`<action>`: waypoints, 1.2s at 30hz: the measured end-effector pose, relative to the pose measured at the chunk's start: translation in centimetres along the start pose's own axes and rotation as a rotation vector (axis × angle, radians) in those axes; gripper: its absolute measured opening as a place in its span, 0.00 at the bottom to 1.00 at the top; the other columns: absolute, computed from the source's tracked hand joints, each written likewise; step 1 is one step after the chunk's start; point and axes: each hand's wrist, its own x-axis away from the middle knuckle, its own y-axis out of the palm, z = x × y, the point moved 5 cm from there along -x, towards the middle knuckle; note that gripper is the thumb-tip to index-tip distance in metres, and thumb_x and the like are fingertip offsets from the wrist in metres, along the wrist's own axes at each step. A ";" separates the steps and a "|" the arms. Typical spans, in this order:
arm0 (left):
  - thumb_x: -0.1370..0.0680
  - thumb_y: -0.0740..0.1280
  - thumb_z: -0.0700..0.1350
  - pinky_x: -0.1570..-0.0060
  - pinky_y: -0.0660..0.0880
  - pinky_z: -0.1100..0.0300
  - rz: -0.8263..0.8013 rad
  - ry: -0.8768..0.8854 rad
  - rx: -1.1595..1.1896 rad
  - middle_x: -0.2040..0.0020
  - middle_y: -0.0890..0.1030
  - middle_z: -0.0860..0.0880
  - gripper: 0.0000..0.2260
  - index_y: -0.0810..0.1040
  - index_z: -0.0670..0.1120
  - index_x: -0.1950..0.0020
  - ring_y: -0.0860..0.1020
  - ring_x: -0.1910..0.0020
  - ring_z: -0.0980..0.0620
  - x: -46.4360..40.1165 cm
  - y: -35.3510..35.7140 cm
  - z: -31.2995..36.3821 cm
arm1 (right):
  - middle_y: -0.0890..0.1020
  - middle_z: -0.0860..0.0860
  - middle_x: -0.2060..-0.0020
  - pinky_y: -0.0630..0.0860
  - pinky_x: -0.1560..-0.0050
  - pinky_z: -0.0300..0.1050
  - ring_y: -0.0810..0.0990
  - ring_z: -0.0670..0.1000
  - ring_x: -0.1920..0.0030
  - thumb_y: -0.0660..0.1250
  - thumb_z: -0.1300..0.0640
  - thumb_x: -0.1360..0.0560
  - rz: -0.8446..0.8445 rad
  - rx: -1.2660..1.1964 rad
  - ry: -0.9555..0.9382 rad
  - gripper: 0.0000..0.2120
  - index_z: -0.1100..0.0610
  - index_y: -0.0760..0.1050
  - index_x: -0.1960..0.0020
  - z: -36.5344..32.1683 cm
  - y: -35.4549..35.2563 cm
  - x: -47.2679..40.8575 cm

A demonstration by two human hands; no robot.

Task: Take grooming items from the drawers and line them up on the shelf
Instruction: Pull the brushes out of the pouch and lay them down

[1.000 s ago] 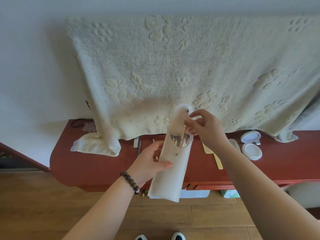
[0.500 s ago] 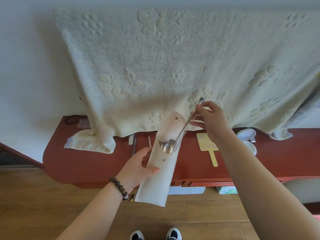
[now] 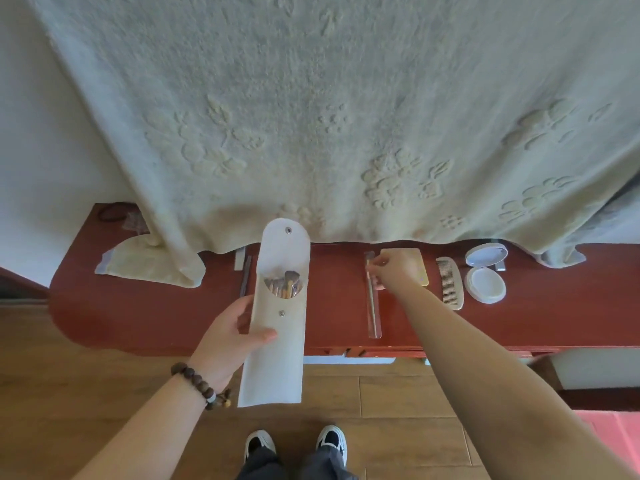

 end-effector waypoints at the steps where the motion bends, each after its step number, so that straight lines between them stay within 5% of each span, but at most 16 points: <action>1: 0.30 0.73 0.34 0.42 0.75 0.39 0.006 -0.005 0.004 0.45 0.82 0.48 0.21 0.76 0.52 0.42 0.79 0.44 0.45 0.0 0.0 -0.1 | 0.74 0.55 0.74 0.79 0.66 0.52 0.73 0.51 0.75 0.72 0.63 0.29 0.026 0.064 -0.010 0.10 0.57 0.74 0.65 0.3 0.3 -0.7; 6: 0.29 0.72 0.33 0.43 0.76 0.41 0.025 -0.010 0.042 0.46 0.82 0.48 0.21 0.75 0.50 0.41 0.80 0.44 0.45 0.0 -0.3 0.1 | 0.81 0.53 0.62 0.71 0.62 0.44 0.78 0.54 0.61 0.73 0.55 0.30 0.191 0.329 -0.090 0.06 0.55 0.77 0.58 -0.3 0.6 -0.7; 10: 0.30 0.72 0.32 0.44 0.76 0.42 0.032 0.000 0.065 0.48 0.83 0.49 0.21 0.76 0.51 0.41 0.81 0.46 0.47 0.3 -0.4 0.7 | 0.79 0.55 0.52 0.69 0.59 0.45 0.77 0.55 0.54 0.69 0.50 0.26 0.300 0.351 -0.148 0.14 0.58 0.75 0.47 -2.4 0.0 0.8; 12: 0.30 0.73 0.33 0.44 0.76 0.42 0.019 0.018 0.067 0.48 0.84 0.50 0.22 0.76 0.51 0.42 0.81 0.46 0.47 0.5 -0.3 1.3 | 0.79 0.53 0.57 0.68 0.61 0.44 0.76 0.52 0.56 0.69 0.48 0.26 0.300 0.188 -0.281 0.14 0.57 0.76 0.49 -5.2 0.2 3.1; 14: 0.31 0.74 0.35 0.44 0.77 0.42 -0.001 0.044 0.056 0.47 0.84 0.50 0.22 0.76 0.52 0.41 0.81 0.47 0.48 0.6 -0.1 1.9 | 0.79 0.51 0.64 0.71 0.63 0.42 0.76 0.49 0.63 0.72 0.48 0.28 0.130 -0.001 -0.392 0.10 0.54 0.77 0.53 -8.3 1.3 6.4; 18: 0.31 0.75 0.36 0.46 0.78 0.45 -0.014 0.088 0.007 0.47 0.83 0.51 0.22 0.76 0.53 0.41 0.81 0.47 0.50 1.1 0.0 2.8 | 0.79 0.48 0.63 0.69 0.62 0.33 0.74 0.44 0.64 0.77 0.53 0.35 -0.161 0.148 -0.528 0.13 0.53 0.77 0.55 -11.3 4.7 11.4; 22: 0.28 0.73 0.37 0.47 0.78 0.50 -0.039 0.115 -0.097 0.47 0.83 0.54 0.22 0.74 0.56 0.39 0.81 0.48 0.54 1.4 0.1 3.3 | 0.76 0.49 0.65 0.68 0.62 0.39 0.73 0.46 0.65 0.76 0.58 0.34 -0.098 0.129 -0.501 0.09 0.55 0.76 0.61 -11.6 4.5 11.7; 27: 0.27 0.71 0.36 0.47 0.79 0.53 -0.076 0.123 -0.153 0.47 0.83 0.55 0.22 0.74 0.58 0.41 0.81 0.49 0.56 1.7 0.3 3.6 | 0.82 0.51 0.64 0.73 0.60 0.40 0.77 0.45 0.64 0.74 0.57 0.30 0.100 -0.135 -0.503 0.07 0.57 0.77 0.55 -13.4 1.3 10.1; 32: 0.29 0.72 0.37 0.46 0.79 0.50 -0.070 0.146 -0.125 0.47 0.82 0.55 0.21 0.74 0.58 0.42 0.81 0.47 0.55 1.8 0.7 3.9 | 0.82 0.56 0.63 0.73 0.63 0.41 0.77 0.49 0.64 0.76 0.51 0.32 -0.006 -0.175 -0.328 0.15 0.62 0.78 0.54 -12.2 1.9 10.4; 36: 0.28 0.72 0.37 0.46 0.79 0.51 -0.058 0.162 -0.141 0.46 0.82 0.56 0.21 0.74 0.59 0.42 0.80 0.47 0.56 1.8 0.8 4.0 | 0.79 0.55 0.67 0.71 0.64 0.36 0.74 0.46 0.67 0.73 0.56 0.29 -0.085 -0.136 -0.327 0.08 0.62 0.80 0.58 -11.4 3.3 11.5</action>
